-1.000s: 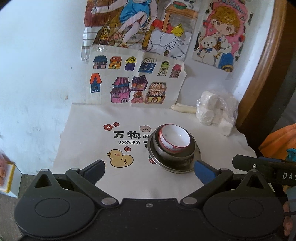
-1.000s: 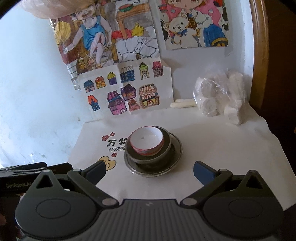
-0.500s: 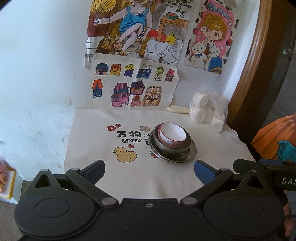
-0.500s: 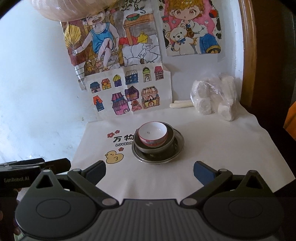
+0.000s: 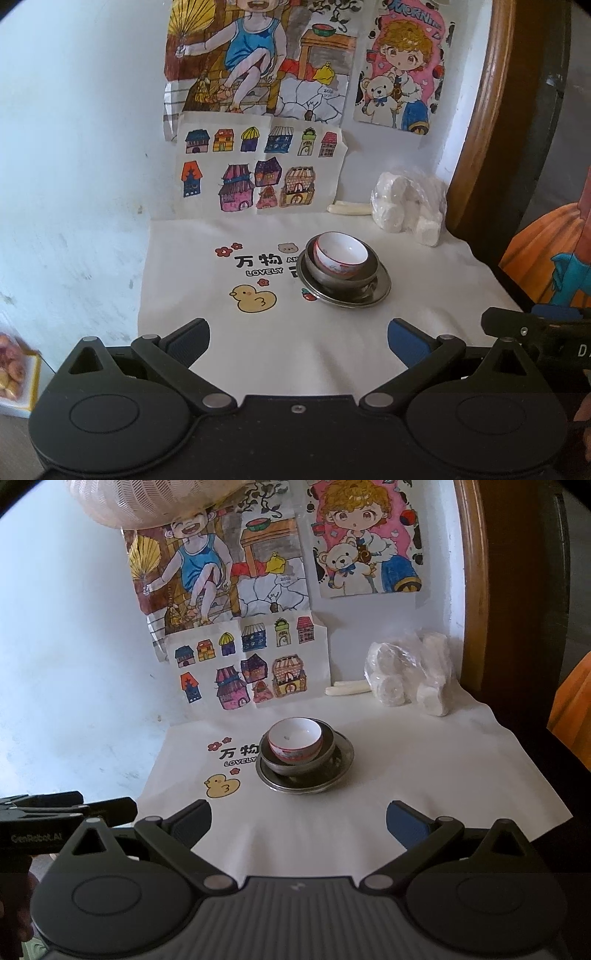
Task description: Organize plates and bowls
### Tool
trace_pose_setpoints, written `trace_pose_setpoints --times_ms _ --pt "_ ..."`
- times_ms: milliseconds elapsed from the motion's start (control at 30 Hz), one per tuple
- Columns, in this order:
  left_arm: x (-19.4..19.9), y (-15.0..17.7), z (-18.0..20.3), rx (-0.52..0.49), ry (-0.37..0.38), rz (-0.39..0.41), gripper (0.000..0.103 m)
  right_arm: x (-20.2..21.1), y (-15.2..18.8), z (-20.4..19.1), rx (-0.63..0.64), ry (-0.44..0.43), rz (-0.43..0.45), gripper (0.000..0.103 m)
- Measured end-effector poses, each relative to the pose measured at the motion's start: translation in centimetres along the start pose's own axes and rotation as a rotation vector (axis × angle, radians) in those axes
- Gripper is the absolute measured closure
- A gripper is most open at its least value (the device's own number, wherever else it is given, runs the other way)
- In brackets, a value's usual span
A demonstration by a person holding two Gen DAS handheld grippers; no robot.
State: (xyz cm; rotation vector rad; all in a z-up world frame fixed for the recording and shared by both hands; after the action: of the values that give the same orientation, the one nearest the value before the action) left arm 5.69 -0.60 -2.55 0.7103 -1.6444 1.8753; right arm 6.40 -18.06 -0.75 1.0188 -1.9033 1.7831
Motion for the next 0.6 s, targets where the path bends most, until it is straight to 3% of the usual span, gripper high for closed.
trace_pose_setpoints --times_ms 600 --pt "0.3 1.7 0.4 -0.015 -0.03 -0.008 0.001 0.7 1.4 1.3 0.03 -0.005 0.008 0.0"
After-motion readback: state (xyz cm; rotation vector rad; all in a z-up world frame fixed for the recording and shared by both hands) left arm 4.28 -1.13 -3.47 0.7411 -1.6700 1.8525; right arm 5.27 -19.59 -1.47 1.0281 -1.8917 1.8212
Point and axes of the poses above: each gripper's, at about its wrist camera, not at the fingertips, and x roughly against the way its jaws point, z to its right, y to its underside, the point moved 8 cm from there along -x, roughly the way its jaws point, and after that the axes turned 8 degrees about -z, right-handed, at the moved point
